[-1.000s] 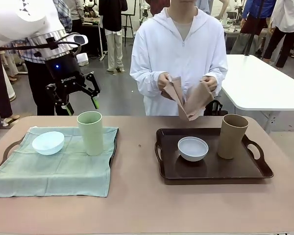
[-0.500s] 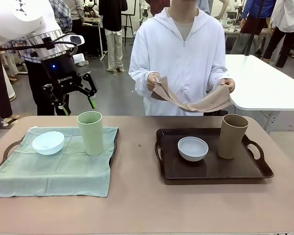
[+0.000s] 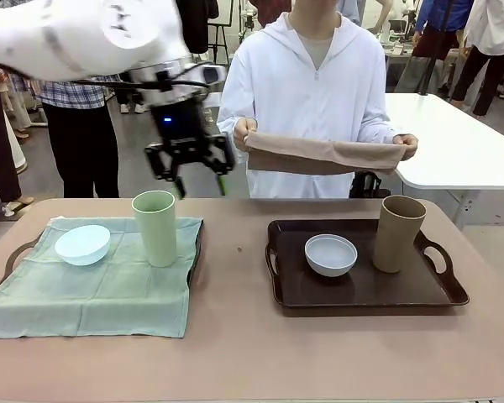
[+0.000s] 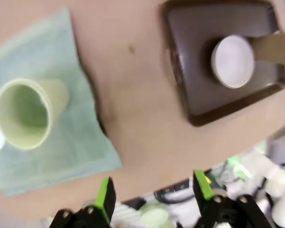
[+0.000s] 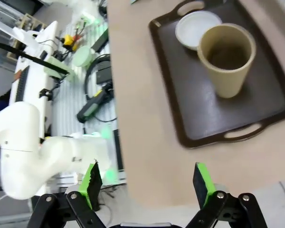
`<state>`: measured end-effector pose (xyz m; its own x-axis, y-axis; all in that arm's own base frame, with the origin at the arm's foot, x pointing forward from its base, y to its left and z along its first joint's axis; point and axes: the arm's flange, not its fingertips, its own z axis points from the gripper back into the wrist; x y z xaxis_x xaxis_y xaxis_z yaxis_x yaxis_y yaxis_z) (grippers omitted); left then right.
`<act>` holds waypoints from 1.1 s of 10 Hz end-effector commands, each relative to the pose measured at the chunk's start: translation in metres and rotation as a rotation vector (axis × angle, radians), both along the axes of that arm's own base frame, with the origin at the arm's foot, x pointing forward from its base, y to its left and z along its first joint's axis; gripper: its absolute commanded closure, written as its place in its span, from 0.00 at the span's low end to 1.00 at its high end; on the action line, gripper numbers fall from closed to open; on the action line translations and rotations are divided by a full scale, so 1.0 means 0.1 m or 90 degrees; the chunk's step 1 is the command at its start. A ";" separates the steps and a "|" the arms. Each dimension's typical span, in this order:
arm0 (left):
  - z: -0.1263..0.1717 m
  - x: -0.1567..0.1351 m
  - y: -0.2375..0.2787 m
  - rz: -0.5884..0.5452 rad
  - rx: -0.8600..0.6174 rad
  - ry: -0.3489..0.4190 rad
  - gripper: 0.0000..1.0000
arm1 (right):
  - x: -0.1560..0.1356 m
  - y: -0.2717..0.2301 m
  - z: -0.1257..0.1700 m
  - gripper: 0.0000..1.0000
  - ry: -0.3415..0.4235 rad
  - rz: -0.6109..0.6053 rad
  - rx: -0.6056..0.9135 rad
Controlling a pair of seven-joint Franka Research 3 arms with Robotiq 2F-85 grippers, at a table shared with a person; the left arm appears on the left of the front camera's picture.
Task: Set up a tray with a mat and arrange the tableware.
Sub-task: Pick up the Picnic Bowl and Reusable plastic cup from the Handle tray in front of the human's position and hold them in the air.
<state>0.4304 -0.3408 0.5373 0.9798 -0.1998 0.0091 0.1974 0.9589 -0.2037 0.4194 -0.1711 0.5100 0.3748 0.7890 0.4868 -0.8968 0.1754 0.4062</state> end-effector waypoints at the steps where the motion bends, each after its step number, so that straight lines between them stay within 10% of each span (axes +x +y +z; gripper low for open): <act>1: -0.02 0.33 -0.35 0.016 0.029 -0.025 0.15 | 0.17 0.11 -0.12 0.00 -0.044 0.035 0.025; 4: -0.19 0.43 -0.88 0.011 0.066 -0.091 0.15 | 0.31 0.18 -0.25 0.00 -0.125 0.115 0.069; 11: -0.35 0.37 -1.06 -0.015 0.057 -0.095 0.15 | 0.30 0.20 -0.23 0.00 -0.114 0.112 0.059</act>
<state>0.4709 -0.4441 0.5026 0.9654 -0.2221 0.1368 0.2347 0.9684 -0.0838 0.4498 -0.1514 0.4866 0.1381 0.7837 0.6056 -0.9691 -0.0193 0.2460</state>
